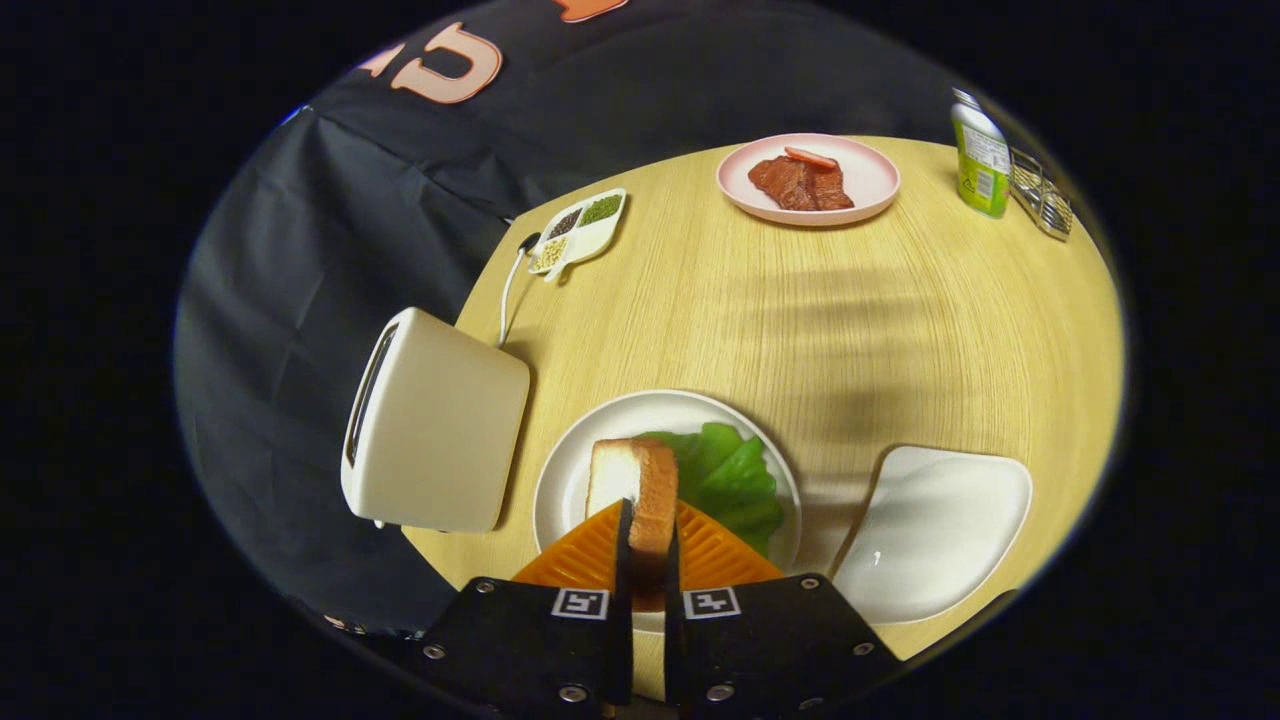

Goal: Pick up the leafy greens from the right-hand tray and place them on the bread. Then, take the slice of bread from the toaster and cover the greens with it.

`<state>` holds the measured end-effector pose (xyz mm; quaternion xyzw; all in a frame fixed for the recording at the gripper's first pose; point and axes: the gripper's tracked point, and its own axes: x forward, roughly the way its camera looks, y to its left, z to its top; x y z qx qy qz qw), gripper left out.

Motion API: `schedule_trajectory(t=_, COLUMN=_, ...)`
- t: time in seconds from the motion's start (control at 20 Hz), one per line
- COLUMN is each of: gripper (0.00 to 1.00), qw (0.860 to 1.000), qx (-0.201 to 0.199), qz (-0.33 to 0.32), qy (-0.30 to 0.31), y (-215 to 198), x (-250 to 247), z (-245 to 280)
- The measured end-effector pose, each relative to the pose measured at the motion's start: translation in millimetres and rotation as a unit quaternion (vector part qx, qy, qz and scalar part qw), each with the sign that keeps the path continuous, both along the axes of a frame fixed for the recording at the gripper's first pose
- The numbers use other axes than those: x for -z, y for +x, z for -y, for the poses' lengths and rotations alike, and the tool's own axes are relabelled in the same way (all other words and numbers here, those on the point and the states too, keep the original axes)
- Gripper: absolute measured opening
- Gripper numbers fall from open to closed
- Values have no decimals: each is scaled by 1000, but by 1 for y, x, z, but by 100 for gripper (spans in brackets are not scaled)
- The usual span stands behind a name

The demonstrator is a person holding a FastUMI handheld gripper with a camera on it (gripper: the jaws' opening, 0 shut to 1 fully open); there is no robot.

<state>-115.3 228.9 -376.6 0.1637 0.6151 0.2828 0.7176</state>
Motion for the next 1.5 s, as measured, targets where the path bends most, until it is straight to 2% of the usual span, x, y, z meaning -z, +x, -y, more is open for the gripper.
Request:
schedule_trajectory(t=0.05, gripper=15, qw=1000, qx=3, qz=7, qy=-7, y=3, x=4, z=3)
schedule_trajectory(t=0.1, gripper=26, qw=1000, qx=-1, qz=17, qy=-19, y=4, x=8, z=8)
schedule_trajectory(t=0.15, gripper=30, qw=999, qx=-4, qz=29, qy=-37, y=7, x=13, z=13)
schedule_trajectory(t=0.2, gripper=45, qw=998, qx=-12, qz=43, qy=-53, y=6, x=13, z=22)
schedule_trajectory(t=0.3, gripper=61, qw=997, qx=-16, qz=58, qy=-52, y=5, x=5, z=23)
schedule_trajectory(t=0.4, gripper=80, qw=996, qx=-3, qz=78, qy=-44, y=11, x=-5, z=24)
schedule_trajectory(t=0.6, gripper=97, qw=988, qx=40, qz=145, qy=-32, y=38, x=-43, z=37)
schedule_trajectory(t=0.8, gripper=99, qw=970, qx=80, qz=228, qy=-31, y=72, x=-98, z=60)
schedule_trajectory(t=1.0, gripper=99, qw=939, qx=131, qz=316, qy=-27, y=101, x=-166, z=86)
schedule_trajectory(t=1.2, gripper=99, qw=899, qx=172, qz=400, qy=-36, y=125, x=-231, z=114)
schedule_trajectory(t=1.5, gripper=98, qw=834, qx=204, qz=508, qy=-72, y=142, x=-314, z=153)
